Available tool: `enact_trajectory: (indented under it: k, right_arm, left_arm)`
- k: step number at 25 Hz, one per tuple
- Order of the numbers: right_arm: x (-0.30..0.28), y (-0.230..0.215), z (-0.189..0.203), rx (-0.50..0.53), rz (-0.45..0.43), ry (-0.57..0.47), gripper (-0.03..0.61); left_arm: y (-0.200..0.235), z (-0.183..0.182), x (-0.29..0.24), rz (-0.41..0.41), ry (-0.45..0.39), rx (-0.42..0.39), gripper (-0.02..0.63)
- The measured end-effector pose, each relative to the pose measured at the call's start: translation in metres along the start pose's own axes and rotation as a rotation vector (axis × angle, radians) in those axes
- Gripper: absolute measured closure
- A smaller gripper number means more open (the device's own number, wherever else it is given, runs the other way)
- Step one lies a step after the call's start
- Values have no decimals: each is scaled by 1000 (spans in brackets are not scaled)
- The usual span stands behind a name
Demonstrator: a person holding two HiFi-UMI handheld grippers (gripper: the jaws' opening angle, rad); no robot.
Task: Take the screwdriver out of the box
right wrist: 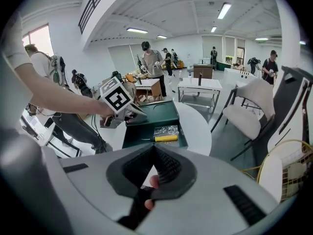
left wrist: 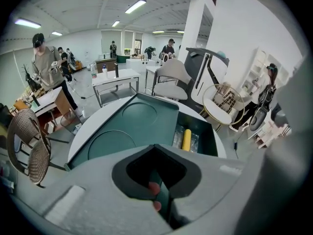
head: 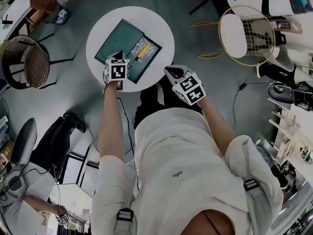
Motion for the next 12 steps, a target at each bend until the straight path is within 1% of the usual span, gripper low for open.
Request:
enact_trajectory:
  k: [1,3,6,9,12]
  right_arm:
    - [4,1,-3,8,1,-5,572]
    - [10,-1,-8,25,1,-13,572]
    - [10,-3,-15,57,-12,-23,572]
    - [4,-3,-22,100,-44,-15,572]
    - [-4,-4,-30,183,-96,20,572]
  left_arm:
    - [-3,-1,6,-2,-21,-5,603]
    - [-10,-3,23,-6,-63,17,603]
    - [-20,4,49,-11,-112,79,603]
    - [-31,14,77,-16,-163,155,603]
    - [-48,18,104,-17,-228,232,603]
Point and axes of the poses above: the fingertips, and each gripper's own axes: x backward along the fingers, y to its left, z out of its underside, the point moved 5 cm from there along x, backward along the fingers, and after that the axes turned 6 degrees about -x, right-handed, at the moved point
